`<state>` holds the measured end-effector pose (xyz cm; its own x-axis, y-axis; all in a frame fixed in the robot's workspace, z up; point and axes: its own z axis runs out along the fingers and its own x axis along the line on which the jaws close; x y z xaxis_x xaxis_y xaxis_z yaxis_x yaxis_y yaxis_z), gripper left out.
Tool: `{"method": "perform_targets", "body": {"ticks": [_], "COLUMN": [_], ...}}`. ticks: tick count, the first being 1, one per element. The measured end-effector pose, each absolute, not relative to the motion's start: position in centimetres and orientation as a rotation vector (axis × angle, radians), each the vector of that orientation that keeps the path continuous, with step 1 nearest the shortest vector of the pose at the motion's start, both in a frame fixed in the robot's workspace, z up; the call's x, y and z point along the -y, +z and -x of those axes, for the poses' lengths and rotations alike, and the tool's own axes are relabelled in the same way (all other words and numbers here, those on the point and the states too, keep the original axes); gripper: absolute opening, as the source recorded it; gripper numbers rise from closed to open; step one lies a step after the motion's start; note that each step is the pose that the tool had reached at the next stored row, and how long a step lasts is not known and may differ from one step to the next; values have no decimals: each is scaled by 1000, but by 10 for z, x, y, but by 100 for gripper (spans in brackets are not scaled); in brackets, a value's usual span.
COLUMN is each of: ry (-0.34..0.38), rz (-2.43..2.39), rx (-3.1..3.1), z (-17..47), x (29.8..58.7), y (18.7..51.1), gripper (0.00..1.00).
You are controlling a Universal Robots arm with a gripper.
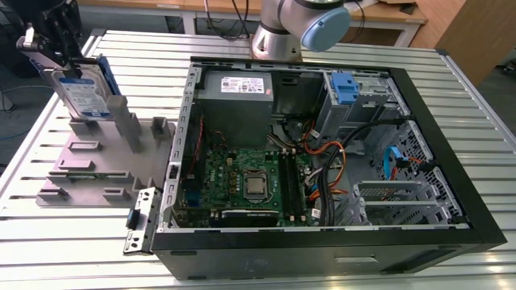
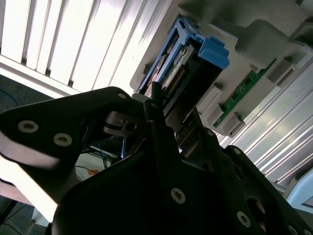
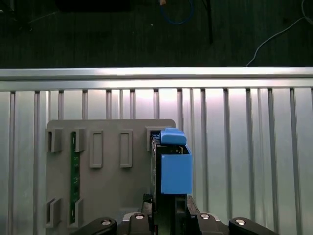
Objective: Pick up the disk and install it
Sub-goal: 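Pick up the disk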
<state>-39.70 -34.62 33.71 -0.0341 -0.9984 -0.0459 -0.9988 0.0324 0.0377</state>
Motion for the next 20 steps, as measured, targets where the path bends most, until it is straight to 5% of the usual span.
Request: {"method": "perform_targets", "body": {"ticks": [20], "ry": [93], "rz": [2179], "rx": [-2252], "z": [397], "x": [346], "y": [369], "gripper": [35]}}
